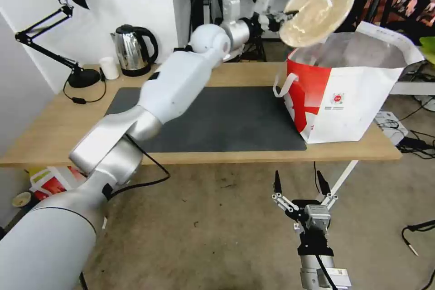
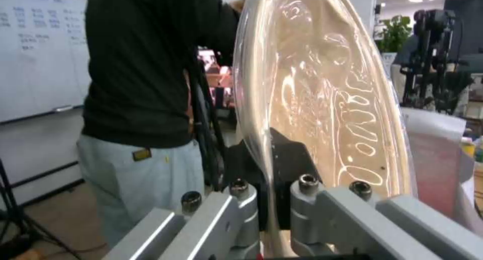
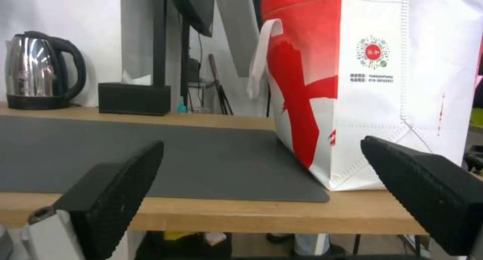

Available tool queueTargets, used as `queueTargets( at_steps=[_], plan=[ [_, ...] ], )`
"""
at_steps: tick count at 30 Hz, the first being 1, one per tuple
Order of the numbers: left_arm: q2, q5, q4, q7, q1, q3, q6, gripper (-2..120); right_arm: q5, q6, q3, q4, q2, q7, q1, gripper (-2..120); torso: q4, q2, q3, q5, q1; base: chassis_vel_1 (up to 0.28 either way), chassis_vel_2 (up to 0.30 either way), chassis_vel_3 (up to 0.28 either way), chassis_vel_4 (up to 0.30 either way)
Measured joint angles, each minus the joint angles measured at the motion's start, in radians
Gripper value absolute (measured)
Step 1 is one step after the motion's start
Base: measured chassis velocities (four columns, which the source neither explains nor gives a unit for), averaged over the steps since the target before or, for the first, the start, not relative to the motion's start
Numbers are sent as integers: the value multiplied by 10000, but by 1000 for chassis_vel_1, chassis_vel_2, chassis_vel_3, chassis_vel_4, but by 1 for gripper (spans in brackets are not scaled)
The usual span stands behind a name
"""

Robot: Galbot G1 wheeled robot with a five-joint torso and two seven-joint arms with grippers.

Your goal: Pick up the trash from the table and place it into the takeout bag.

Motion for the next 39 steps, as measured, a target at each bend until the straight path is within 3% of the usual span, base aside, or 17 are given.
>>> queueTargets(
  at_steps=[5, 8, 12, 27, 39],
  plan=[
    [-441, 423, 817, -18, -193, 188, -176, 0, 0, 0, 0, 0, 0, 0, 0, 100, -4, 0, 0, 1, 0, 0, 0, 0, 0],
    [-469, 488, 925, -169, -237, 292, -255, 0, 0, 0, 0, 0, 0, 0, 0, 100, -2, 0, 0, 0, 0, 0, 0, 0, 0],
    [-472, 601, 1184, -677, -304, 532, -571, 0, 0, 0, 0, 0, 0, 0, 0, 100, 1, 0, 0, -2, -1, 0, 0, 0, 0],
    [-457, 369, 1164, -1570, -520, 1140, -732, 0, 0, 0, -1, 0, 0, 0, 0, 100, -1, 0, 0, -2, -1, 0, 0, 0, 0],
    [-459, 246, 1016, -1745, -557, 1553, -801, 0, 0, 0, -1, 0, 0, 0, 0, 100, -1, 0, 0, -1, 0, 0, 0, 0, 0]
  ],
)
